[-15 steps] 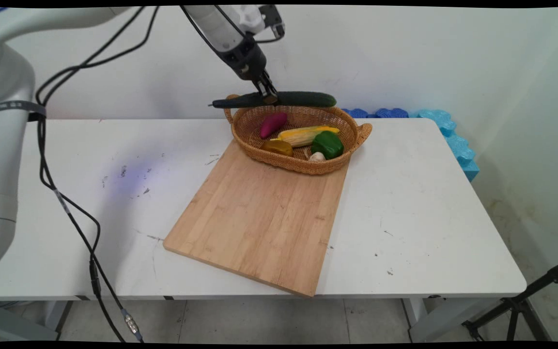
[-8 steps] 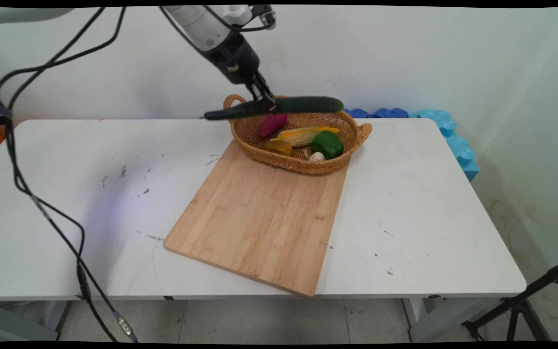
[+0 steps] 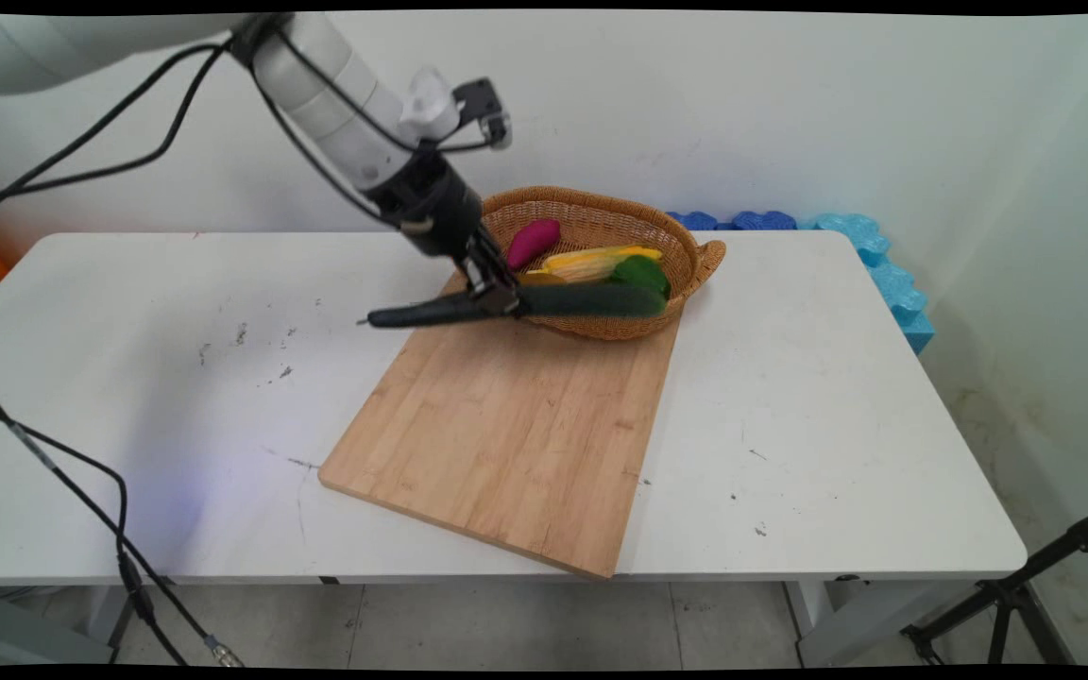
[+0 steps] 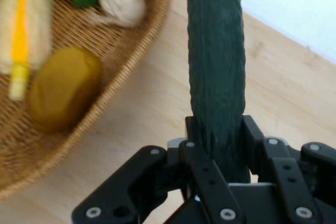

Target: Place the picked object on the cutting board

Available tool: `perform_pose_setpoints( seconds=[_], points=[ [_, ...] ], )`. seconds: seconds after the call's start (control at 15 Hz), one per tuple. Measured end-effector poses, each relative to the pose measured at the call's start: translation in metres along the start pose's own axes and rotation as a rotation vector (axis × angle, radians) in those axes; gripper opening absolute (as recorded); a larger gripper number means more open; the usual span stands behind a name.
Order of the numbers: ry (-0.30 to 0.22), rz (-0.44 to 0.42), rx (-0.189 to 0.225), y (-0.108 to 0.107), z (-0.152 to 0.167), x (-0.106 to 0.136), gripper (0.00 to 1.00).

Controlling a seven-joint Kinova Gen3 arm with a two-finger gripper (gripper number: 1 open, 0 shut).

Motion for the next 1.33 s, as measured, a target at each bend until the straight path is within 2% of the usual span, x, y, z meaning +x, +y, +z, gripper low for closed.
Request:
perform_pose_setpoints(
  seconds=[0.33,0.8,1.33],
  points=[
    [-0.020,0.027,-0.018,0.008,0.026,-0.027,0.00],
    [-0.027,0.054,0.021,-0.005,0.062,-0.048,0.00],
    [-0.021,0.071,0.044,-0.010,0.081,-0.059,0.00]
  ],
)
